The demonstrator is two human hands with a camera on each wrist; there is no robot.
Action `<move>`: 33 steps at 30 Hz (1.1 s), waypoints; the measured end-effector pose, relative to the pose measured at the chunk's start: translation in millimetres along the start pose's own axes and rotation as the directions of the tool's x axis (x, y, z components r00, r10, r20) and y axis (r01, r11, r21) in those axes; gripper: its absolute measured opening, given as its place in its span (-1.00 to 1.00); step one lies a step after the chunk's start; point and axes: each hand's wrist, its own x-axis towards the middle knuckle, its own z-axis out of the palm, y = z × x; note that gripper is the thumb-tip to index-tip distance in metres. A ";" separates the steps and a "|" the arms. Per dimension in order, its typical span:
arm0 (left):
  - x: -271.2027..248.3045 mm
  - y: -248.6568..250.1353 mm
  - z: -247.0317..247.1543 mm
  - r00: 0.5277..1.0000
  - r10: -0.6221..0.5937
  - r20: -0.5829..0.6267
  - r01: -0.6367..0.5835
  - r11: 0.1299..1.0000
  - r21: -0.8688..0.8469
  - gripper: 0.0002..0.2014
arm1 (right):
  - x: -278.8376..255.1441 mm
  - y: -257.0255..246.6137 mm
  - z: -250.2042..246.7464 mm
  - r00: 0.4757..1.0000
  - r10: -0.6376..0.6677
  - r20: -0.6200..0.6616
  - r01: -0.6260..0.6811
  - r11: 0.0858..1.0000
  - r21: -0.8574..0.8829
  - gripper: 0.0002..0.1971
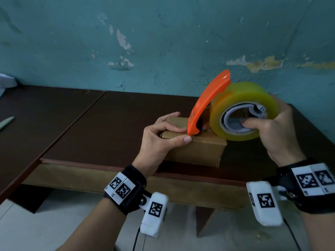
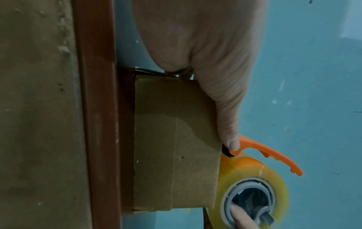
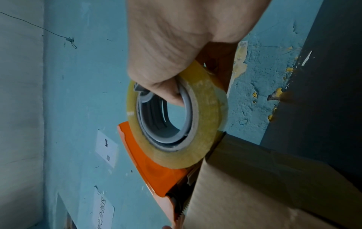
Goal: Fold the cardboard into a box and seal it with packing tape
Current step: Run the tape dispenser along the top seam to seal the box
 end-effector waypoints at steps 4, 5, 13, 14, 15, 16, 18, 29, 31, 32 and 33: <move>0.6 3.2 0.7 1.000 -0.004 0.027 0.004 1.000 -0.008 -0.77 | 0.8 0.6 -0.4 1.000 0.001 0.009 -0.001 1.000 -0.005 -0.69; 0.6 4.0 0.9 0.999 -0.008 0.036 0.008 1.000 -0.007 -0.81 | 0.9 0.8 -0.3 1.000 0.005 0.008 -0.005 1.000 -0.005 -0.69; 0.8 1.6 1.0 0.999 -0.043 -0.014 0.043 0.999 0.031 -0.59 | -1.3 -0.6 4.1 0.999 0.019 -0.048 -0.019 1.000 0.003 -0.64; 0.9 1.2 1.4 0.998 -0.051 -0.029 0.052 0.998 0.033 -0.46 | -3.0 -1.2 6.4 0.996 0.021 -0.082 -0.020 1.000 0.019 -0.61; 1.1 0.9 2.0 0.997 -0.064 -0.043 0.065 0.998 0.019 -0.35 | -4.3 -1.8 8.8 0.991 0.027 -0.129 -0.022 0.999 0.039 -0.58; 1.4 0.8 2.6 0.996 -0.078 -0.054 0.078 0.997 0.002 -0.27 | -5.6 -1.7 11.3 0.983 0.035 -0.182 -0.024 0.998 0.062 -0.54; 1.8 0.0 4.3 0.993 -0.095 -0.074 0.095 0.995 0.001 -0.18 | -7.7 -0.9 17.2 0.960 0.056 -0.275 -0.025 0.993 0.112 -0.46; -0.1 2.4 8.6 0.993 -0.082 -0.084 0.087 0.994 0.069 -0.12 | -15.0 9.5 56.8 0.831 0.361 -0.423 -0.054 0.810 0.584 -0.29; -0.4 2.5 9.1 0.993 -0.082 -0.083 0.088 0.994 0.070 -0.12 | -18.8 8.1 61.8 0.824 0.365 -0.433 -0.046 0.805 0.592 -0.30; -0.4 3.2 9.4 0.994 -0.080 -0.081 0.085 0.994 0.071 -0.13 | -21.2 8.4 64.8 0.830 0.359 -0.426 -0.046 0.807 0.589 -0.33; -0.4 3.9 9.5 0.994 -0.078 -0.078 0.083 0.994 0.071 -0.13 | -24.1 8.4 68.1 0.841 0.349 -0.413 -0.049 0.810 0.584 -0.36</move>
